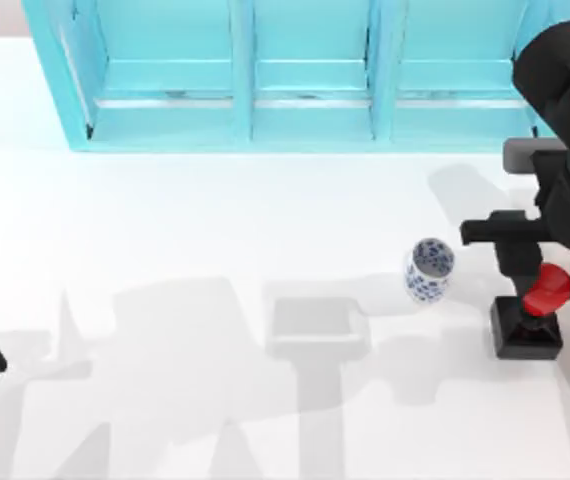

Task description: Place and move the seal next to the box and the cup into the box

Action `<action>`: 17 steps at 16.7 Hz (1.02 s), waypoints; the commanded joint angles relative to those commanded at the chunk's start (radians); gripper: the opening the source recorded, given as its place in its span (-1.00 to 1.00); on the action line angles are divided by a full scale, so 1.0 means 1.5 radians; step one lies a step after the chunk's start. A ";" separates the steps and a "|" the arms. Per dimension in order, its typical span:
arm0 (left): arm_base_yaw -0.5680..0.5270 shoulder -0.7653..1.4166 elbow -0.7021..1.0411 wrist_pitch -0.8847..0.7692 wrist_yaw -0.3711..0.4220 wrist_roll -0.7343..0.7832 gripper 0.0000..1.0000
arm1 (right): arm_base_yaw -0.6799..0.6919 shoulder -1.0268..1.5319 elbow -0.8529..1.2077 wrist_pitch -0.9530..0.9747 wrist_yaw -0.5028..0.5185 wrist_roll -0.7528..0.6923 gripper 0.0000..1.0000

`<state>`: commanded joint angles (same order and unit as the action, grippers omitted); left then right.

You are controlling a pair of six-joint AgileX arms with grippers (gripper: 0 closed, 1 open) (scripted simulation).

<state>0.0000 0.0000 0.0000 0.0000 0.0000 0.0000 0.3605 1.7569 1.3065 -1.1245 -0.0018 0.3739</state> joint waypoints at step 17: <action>0.000 0.000 0.000 0.000 0.000 0.000 1.00 | -0.001 -0.001 0.049 -0.047 0.001 0.000 1.00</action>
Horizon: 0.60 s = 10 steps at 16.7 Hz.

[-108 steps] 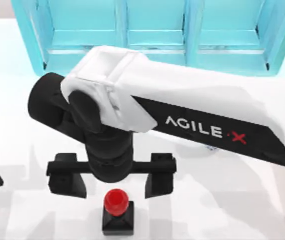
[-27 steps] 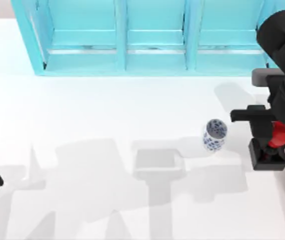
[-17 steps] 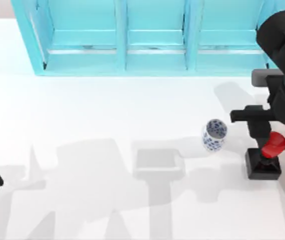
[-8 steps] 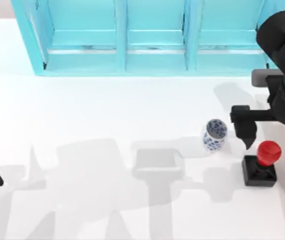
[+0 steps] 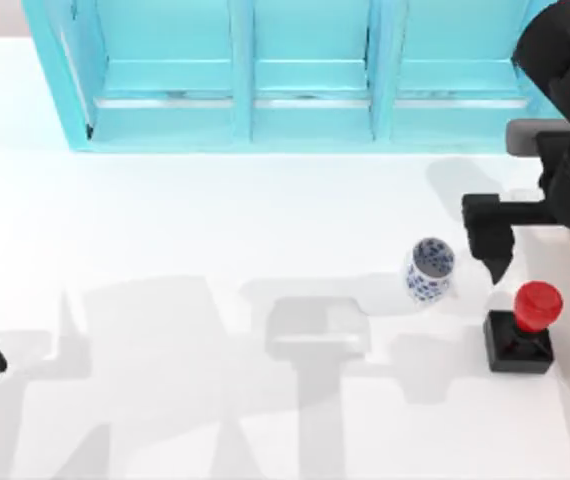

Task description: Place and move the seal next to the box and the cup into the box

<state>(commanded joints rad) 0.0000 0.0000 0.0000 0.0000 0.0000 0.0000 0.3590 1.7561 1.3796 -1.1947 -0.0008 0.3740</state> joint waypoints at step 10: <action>0.000 0.000 0.000 0.000 0.000 0.000 1.00 | -0.002 -0.003 0.213 -0.218 -0.001 -0.003 1.00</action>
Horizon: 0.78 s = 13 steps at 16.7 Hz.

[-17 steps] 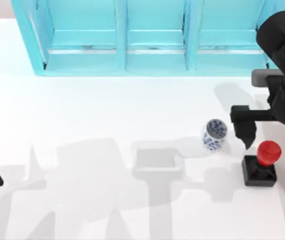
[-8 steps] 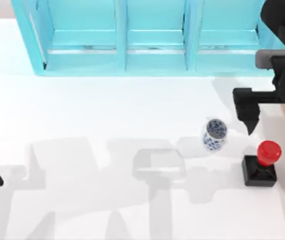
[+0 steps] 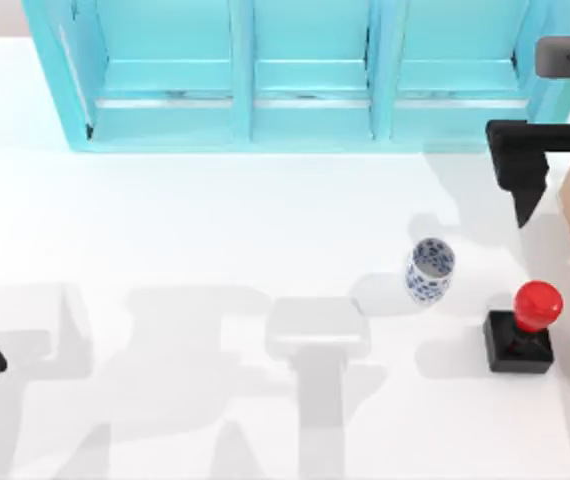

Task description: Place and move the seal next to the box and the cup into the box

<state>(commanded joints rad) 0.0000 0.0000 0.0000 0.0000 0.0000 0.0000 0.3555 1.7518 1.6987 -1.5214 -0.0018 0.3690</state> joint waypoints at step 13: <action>0.000 0.000 0.000 0.000 0.000 0.000 1.00 | 0.051 0.200 0.041 0.158 0.002 0.054 1.00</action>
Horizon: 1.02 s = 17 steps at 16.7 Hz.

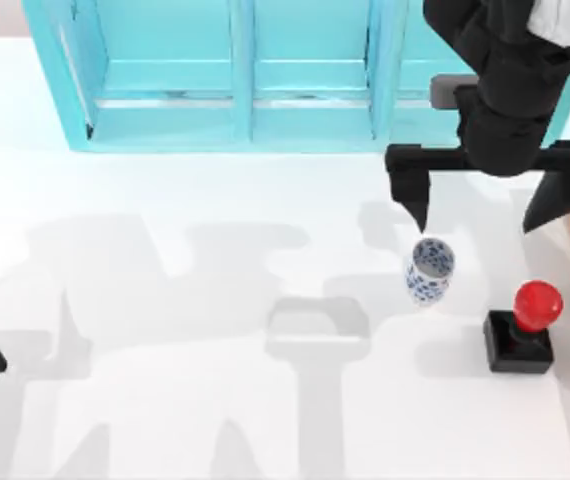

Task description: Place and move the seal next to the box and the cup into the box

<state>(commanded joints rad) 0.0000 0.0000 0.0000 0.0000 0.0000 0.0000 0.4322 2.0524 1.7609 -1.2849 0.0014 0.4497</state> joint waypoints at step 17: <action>0.000 0.000 0.000 0.000 0.000 0.000 1.00 | 0.006 0.050 -0.147 0.200 0.000 0.007 1.00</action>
<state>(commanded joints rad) 0.0000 0.0000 0.0000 0.0000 0.0000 0.0000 0.4418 2.1280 1.5408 -0.9843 0.0020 0.4603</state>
